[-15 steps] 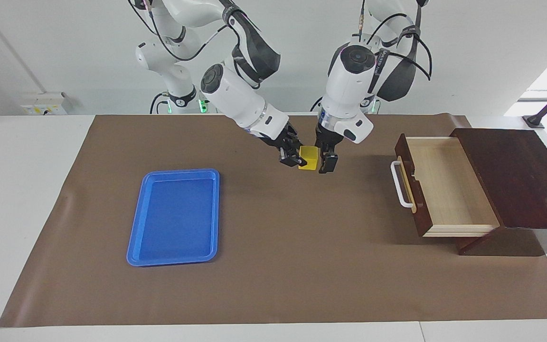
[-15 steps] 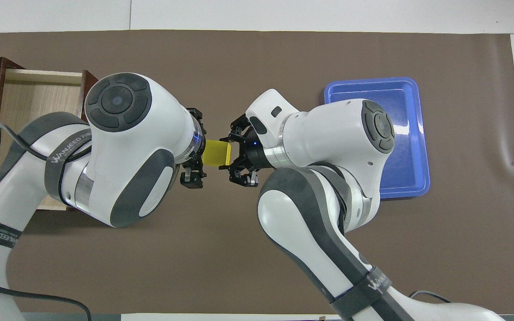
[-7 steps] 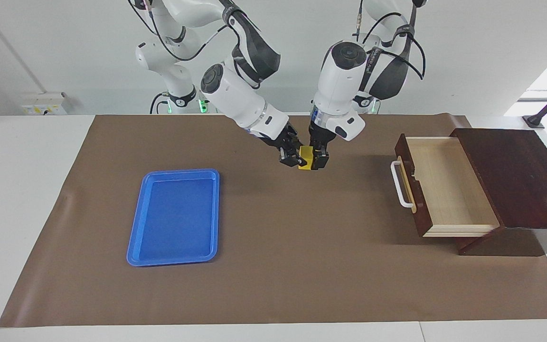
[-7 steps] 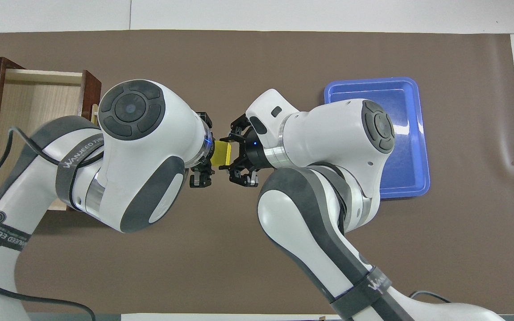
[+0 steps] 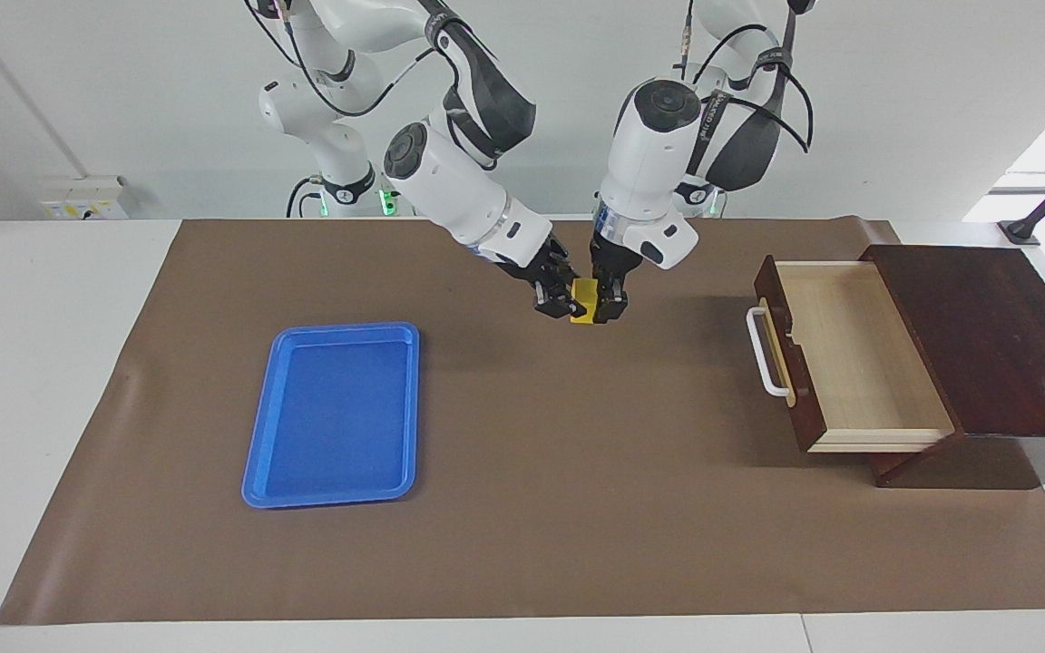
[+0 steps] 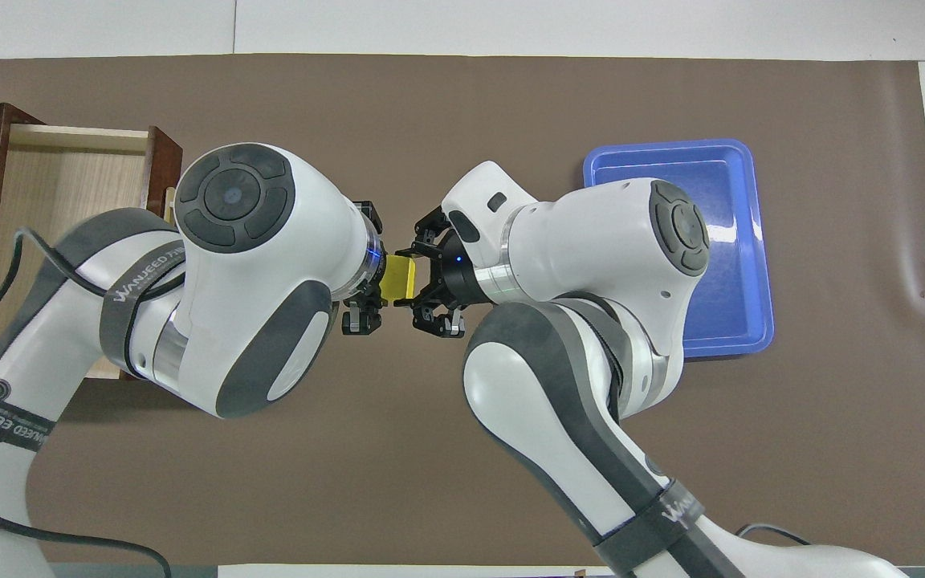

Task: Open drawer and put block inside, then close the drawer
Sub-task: 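Grasp the yellow block with the left gripper and open the right gripper, then lower the block into the open drawer with the left gripper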

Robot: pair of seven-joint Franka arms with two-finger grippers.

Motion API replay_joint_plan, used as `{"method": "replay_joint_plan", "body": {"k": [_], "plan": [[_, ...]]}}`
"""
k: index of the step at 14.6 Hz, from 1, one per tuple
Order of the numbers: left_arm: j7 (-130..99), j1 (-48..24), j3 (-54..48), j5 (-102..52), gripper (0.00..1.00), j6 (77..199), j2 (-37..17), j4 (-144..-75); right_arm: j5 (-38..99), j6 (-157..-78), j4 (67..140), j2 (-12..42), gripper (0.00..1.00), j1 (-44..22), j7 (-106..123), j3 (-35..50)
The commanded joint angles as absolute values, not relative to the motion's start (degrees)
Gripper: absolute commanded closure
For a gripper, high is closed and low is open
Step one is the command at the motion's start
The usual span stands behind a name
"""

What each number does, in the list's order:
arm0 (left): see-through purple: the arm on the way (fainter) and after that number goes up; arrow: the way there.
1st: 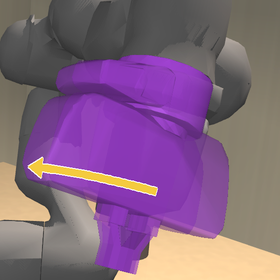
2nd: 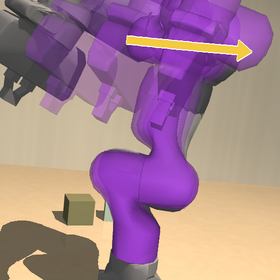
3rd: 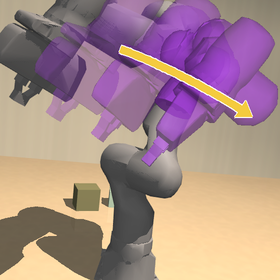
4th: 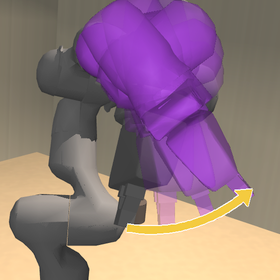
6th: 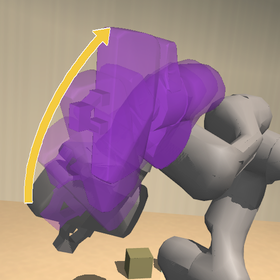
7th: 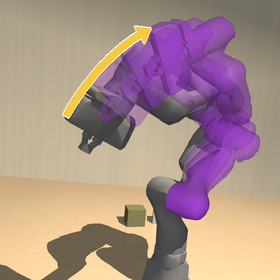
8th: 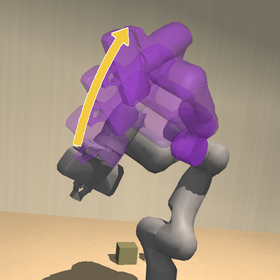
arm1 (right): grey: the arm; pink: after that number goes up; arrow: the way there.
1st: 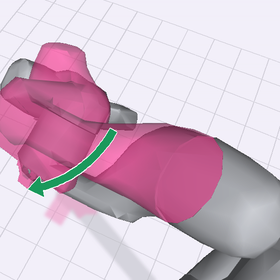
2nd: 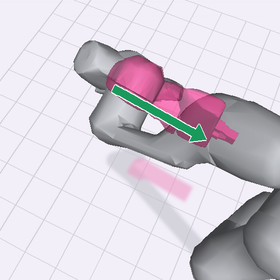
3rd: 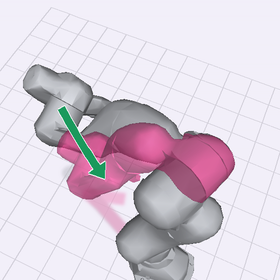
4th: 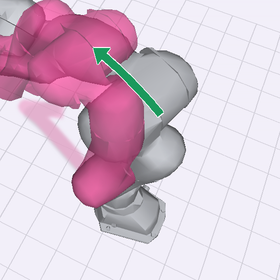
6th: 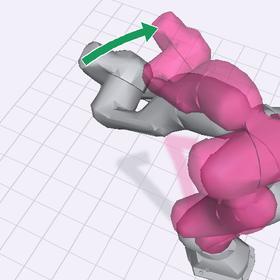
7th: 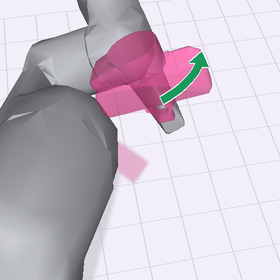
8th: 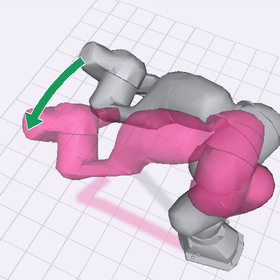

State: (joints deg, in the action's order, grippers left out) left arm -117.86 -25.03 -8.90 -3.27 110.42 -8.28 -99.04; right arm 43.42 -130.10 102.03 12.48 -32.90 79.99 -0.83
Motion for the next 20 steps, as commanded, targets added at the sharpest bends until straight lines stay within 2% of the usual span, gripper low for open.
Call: {"method": "replay_joint_plan", "body": {"k": [1,6,11,14,18,20], "plan": [[-117.7,-25.6,-8.2,-4.0,1.00,110.7,-8.2,-99.5,42.5,-130.3,101.3,12.7,0.01,-33.0,75.6,-0.9],[-115.3,-23.2,-8.2,-4.0,1.00,109.4,-7.6,-99.8,42.5,-130.3,101.3,12.7,0.00,-33.0,74.4,-0.9],[-99.7,-7.7,-7.6,-4.0,1.00,102.6,-3.1,-98.8,42.5,-130.1,101.2,12.7,0.00,-32.9,74.4,-0.9],[-92.5,2.2,-7.6,-4.0,1.00,101.3,-2.8,-97.4,42.5,-129.2,101.2,12.7,0.00,-31.9,74.4,-0.9],[-83.6,10.0,-7.5,-4.0,1.00,102.5,-2.0,-99.6,42.5,-125.2,101.1,12.0,0.00,-28.1,74.4,-1.3],[-83.9,10.4,-7.5,-3.8,1.00,105.4,-2.1,-103.0,42.1,-121.5,101.1,11.0,0.00,-24.3,74.5,-1.5]]}}
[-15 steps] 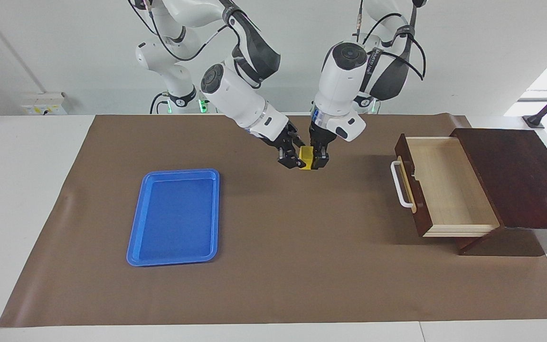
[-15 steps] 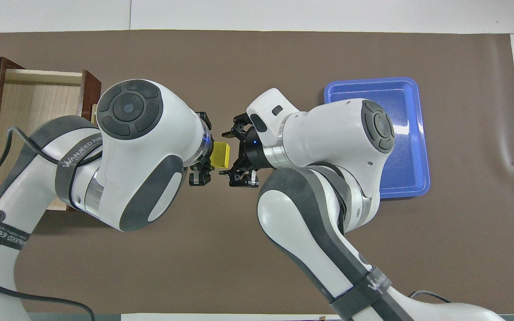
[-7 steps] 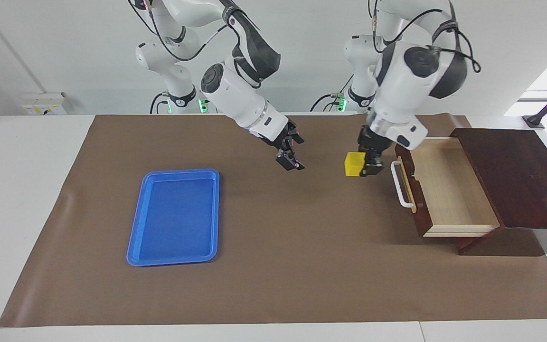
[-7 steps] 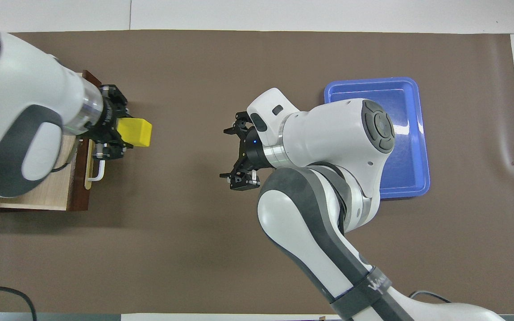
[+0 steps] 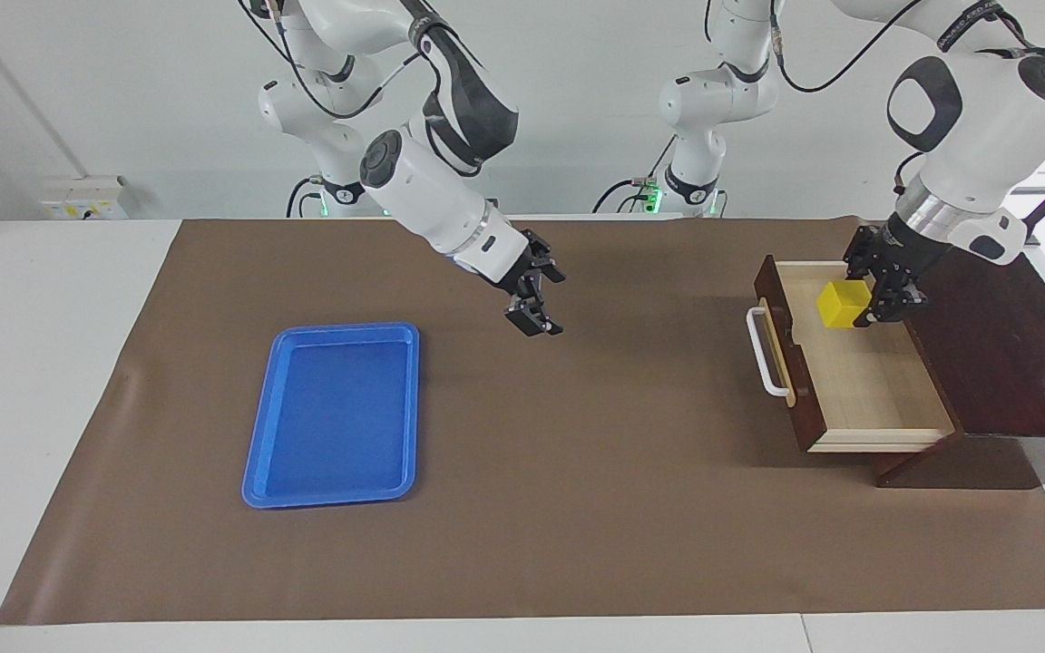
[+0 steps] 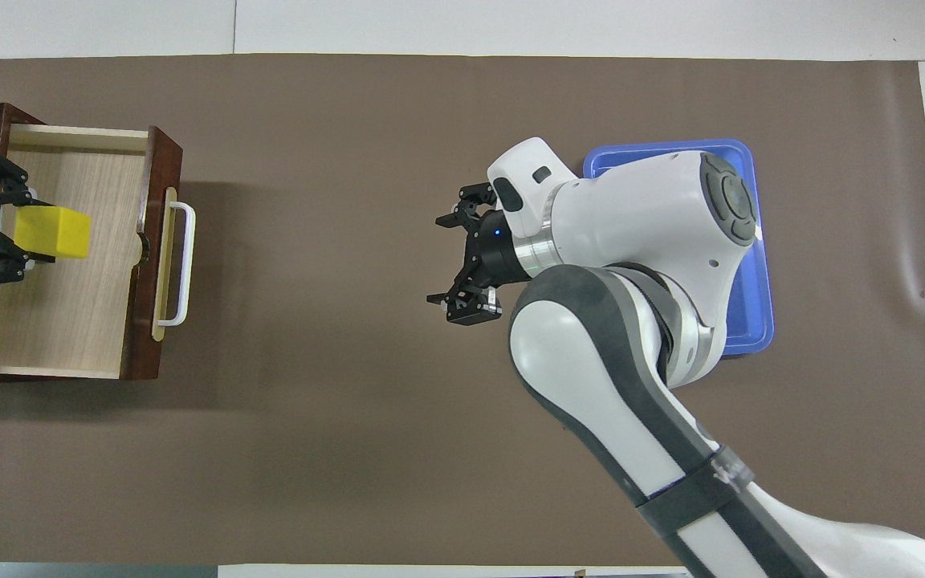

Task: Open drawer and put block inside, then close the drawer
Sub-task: 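Open the left gripper to release the block while the right gripper withdraws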

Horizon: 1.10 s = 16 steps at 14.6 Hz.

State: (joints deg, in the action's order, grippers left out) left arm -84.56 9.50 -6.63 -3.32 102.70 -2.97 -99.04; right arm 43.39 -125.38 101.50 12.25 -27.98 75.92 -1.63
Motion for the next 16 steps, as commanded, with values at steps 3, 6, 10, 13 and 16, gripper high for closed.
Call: {"method": "replay_joint_plan", "body": {"k": [3,6,10,13,16], "plan": [[-85.2,10.6,-7.5,-3.4,1.00,109.9,-2.4,-108.1,39.6,-117.9,100.9,10.2,0.00,-18.5,74.5,-1.5],[-85.1,11.6,-7.5,-2.9,1.00,113.0,-2.5,-110.6,33.9,-113.9,100.7,8.4,0.00,-13.7,74.4,-1.7],[-84.6,11.7,-7.5,-1.5,0.68,118.2,-2.5,-114.8,27.3,-109.9,100.5,5.7,0.00,-8.4,69.8,-1.8],[-85.2,11.1,-7.6,-0.4,0.00,113.7,-3.5,-110.5,21.7,-107.6,100.5,2.4,0.00,-6.2,63.7,-1.8],[-93.5,5.9,-7.9,-0.5,0.00,102.1,-8.5,-97.7,17.1,-103.6,100.4,-0.6,0.00,-4.9,53.5,-1.8]]}}
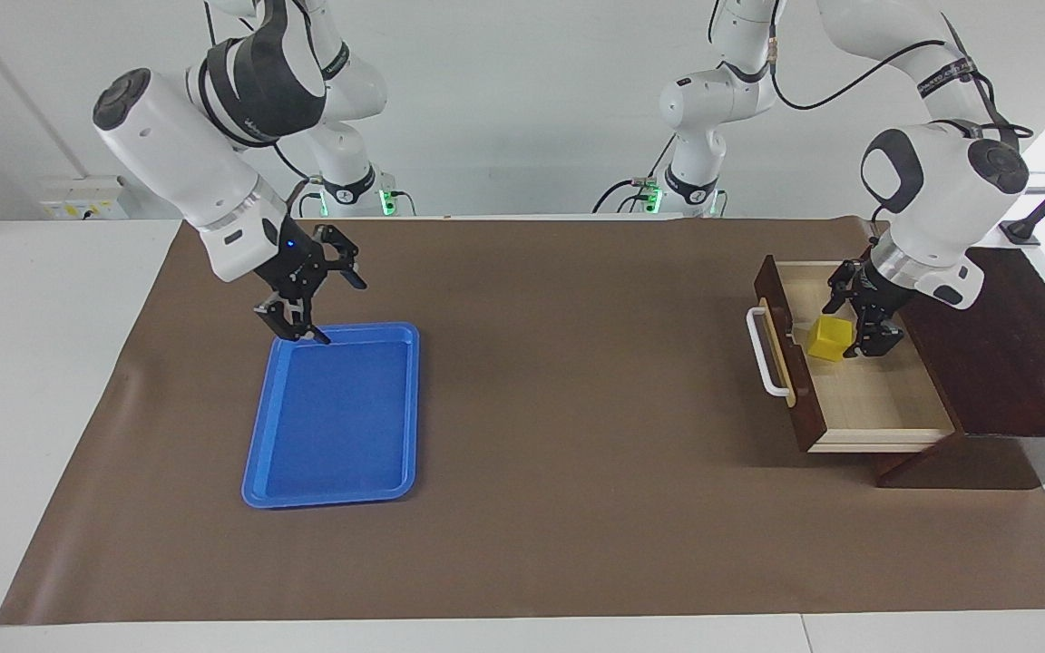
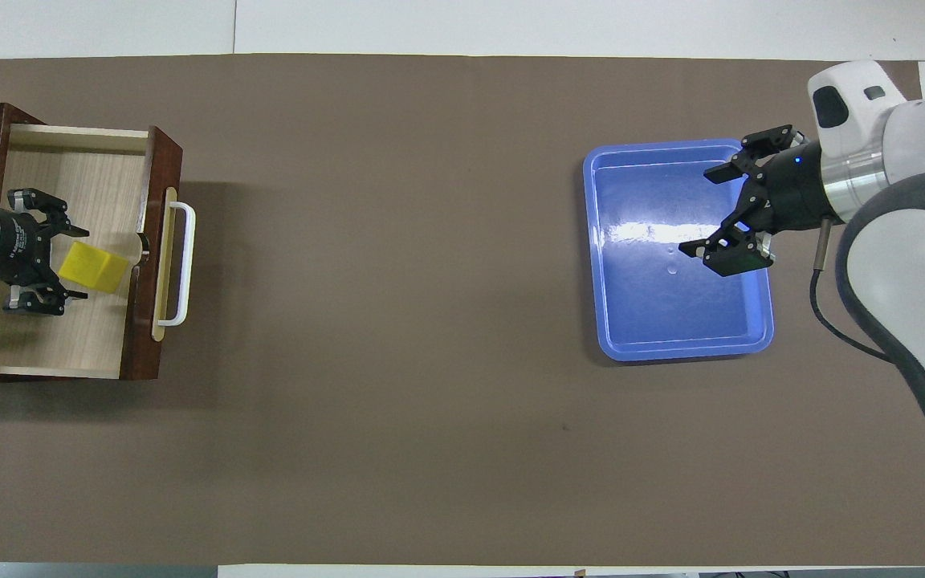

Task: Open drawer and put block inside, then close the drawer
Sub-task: 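Push the drawer closed with the left gripper while the right gripper returns to rest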

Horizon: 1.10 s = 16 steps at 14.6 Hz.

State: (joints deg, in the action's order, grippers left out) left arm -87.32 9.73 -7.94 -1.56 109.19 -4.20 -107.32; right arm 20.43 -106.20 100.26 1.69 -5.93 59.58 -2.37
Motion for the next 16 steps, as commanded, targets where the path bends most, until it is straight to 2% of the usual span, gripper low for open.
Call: {"method": "replay_joint_plan", "body": {"k": [1,3,6,9,13,16], "plan": [[-96.6,3.5,-7.9,-0.4,0.00,101.1,-9.0,-96.0,14.8,-102.2,99.3,-1.1,0.00,-4.3,50.9,-1.8],[-99.7,-1.8,-7.9,1.2,0.00,102.1,-8.6,-98.1,11.1,-97.1,96.0,-1.1,0.00,-3.4,44.2,-1.8],[-100.7,-5.1,-7.9,3.9,0.00,105.5,-7.0,-105.1,7.0,-90.6,92.6,-1.1,0.00,-2.2,29.4,-1.8],[-100.4,-4.5,-7.9,6.1,0.00,107.3,-5.5,-109.1,4.0,-86.1,89.6,-1.1,0.00,-0.6,20.6,-1.8],[-100.5,-2.6,-7.5,9.9,0.00,106.8,-5.8,-108.4,3.0,-78.0,84.7,-1.1,0.00,1.1,8.2,-1.9],[-100.5,0.3,-7.6,13.0,0.00,107.0,-5.8,-108.2,-0.6,-77.7,85.3,-1.7,0.00,1.1,2.1,-1.7]]}}
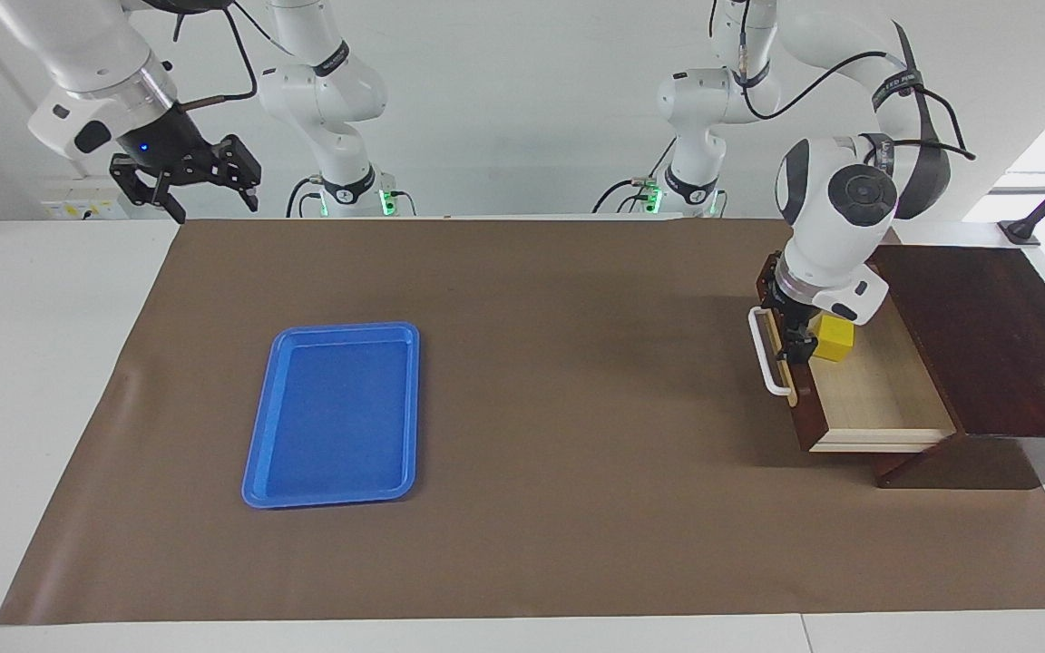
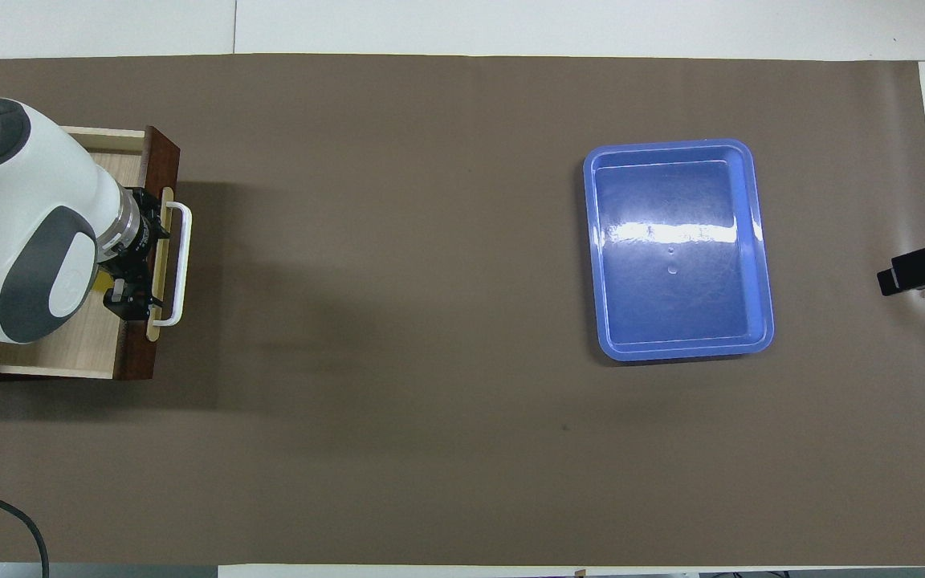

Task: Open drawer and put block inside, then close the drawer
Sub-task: 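Push the drawer closed with the left gripper while the right gripper returns to rest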

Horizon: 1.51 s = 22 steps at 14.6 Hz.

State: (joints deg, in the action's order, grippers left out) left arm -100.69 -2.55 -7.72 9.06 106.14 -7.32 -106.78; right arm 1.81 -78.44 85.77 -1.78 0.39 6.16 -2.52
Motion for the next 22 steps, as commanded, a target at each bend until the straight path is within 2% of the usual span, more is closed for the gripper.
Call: {"method": "replay_joint_plan", "body": {"k": [1,6,13,20,22], "plan": [[-100.0,1.6,-7.6,13.3,0.00,107.2,-5.9,-108.1,-1.0,-78.6,86.3,-2.1,0.00,1.1,1.4,-1.5],[-96.0,7.1,-7.6,13.4,0.00,107.8,-6.0,-106.8,-2.9,-85.1,90.4,-2.1,0.00,1.1,1.4,-1.1],[-86.3,13.7,-7.6,13.3,0.00,110.0,-5.8,-107.0,-1.8,-84.2,89.4,-1.3,0.00,1.8,1.5,-1.0],[-81.1,9.9,-8.8,10.3,0.00,105.0,-4.0,-102.0,-1.9,-84.7,89.4,-0.5,0.00,1.8,1.5,-1.0],[-59.8,7.8,-8.6,4.9,0.00,100.0,0.0,-101.9,-1.8,-84.4,89.3,-0.4,0.00,1.8,1.6,-1.1]]}}
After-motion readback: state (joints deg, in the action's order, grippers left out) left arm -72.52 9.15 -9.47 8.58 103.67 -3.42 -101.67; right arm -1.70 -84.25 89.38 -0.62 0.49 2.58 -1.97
